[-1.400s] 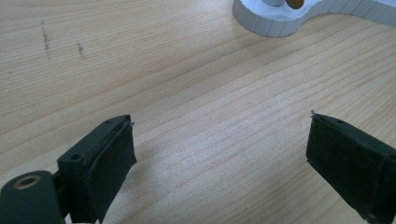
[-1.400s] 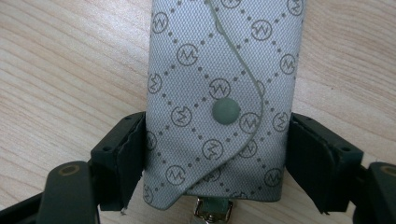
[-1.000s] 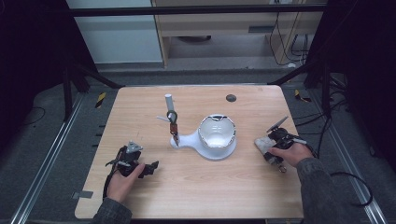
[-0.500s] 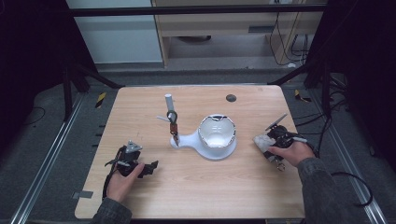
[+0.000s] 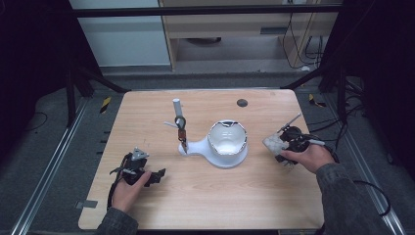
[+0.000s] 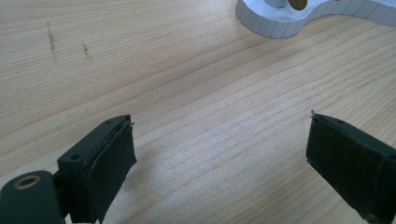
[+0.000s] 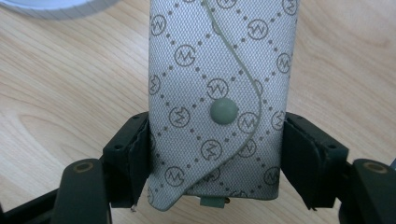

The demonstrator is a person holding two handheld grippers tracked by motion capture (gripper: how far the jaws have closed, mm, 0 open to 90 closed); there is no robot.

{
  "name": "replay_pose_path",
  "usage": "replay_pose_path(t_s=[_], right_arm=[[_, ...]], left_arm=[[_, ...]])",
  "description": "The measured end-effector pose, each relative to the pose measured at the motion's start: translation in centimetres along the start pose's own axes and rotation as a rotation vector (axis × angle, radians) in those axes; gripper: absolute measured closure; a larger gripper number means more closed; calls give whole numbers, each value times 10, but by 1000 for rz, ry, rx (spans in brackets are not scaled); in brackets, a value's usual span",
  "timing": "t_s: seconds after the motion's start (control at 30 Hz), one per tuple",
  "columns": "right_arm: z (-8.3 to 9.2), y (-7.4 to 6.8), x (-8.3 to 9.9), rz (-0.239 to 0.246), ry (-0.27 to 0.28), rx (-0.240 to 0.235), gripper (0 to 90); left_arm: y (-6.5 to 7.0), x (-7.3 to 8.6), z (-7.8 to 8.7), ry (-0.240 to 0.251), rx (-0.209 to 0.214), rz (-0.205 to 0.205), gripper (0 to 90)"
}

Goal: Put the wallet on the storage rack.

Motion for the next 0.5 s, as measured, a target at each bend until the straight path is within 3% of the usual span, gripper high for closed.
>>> replay_pose_path(t_s=[0.5], right_arm=[[27, -31, -28, 99, 40, 8, 302]], left_arm=[[-1, 0, 0, 1, -2, 3, 75]])
Point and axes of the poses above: each handheld gripper's, and its own axes: z roughly backward along the jaws, x roughly out of its underside, y roughly to its right, the point moved 7 cm from there along -z, roughly forward along the jaws, and after that the axes turned 11 degrees about -x, right-handed, at the moved point
